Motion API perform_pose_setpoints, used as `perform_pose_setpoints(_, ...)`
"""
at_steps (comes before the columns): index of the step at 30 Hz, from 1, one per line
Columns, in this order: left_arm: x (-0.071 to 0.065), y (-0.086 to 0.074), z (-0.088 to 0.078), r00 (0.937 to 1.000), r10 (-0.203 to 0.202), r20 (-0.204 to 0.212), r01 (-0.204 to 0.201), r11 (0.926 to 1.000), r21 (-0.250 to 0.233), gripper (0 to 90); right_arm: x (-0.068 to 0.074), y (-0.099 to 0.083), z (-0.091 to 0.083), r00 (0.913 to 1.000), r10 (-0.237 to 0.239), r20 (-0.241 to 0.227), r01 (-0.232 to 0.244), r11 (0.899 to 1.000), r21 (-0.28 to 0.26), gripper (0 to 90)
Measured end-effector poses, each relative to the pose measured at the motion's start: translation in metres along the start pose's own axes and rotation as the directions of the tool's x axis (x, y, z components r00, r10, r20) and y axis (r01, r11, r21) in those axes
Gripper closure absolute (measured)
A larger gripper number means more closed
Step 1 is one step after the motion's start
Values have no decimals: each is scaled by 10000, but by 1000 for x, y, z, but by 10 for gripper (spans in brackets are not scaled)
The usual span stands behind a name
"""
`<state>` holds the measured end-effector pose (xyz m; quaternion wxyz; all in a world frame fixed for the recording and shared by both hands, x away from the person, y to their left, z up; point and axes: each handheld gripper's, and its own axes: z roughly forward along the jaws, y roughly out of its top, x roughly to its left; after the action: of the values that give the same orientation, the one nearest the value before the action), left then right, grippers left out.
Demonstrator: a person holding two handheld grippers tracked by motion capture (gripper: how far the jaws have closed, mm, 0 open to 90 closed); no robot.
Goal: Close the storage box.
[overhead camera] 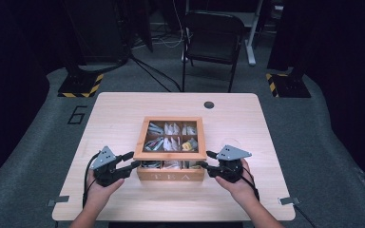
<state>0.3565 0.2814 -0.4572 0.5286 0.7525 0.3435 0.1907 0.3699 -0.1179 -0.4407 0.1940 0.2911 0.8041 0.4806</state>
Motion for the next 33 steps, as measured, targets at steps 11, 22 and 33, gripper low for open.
perform_pose_setpoints(11, -5, -2, -3, 9998, 33, 210, -36, 9999, 154, 557, 3, -2, -4, 9997, 107, -204, -106, 9999, 44, 514)
perform_pose_setpoints(22, -6, -1, -11, 9992, -344, 179, 346, 9993, -132, 528, -4, -7, -15, 9968, 768, -215, -773, 9967, -239, 509)
perform_pose_setpoints(33, 0, -5, -4, 9994, -356, 51, 355, 9993, 117, 498, -6, -13, -11, 9979, 558, 331, -556, 9984, -72, 449)
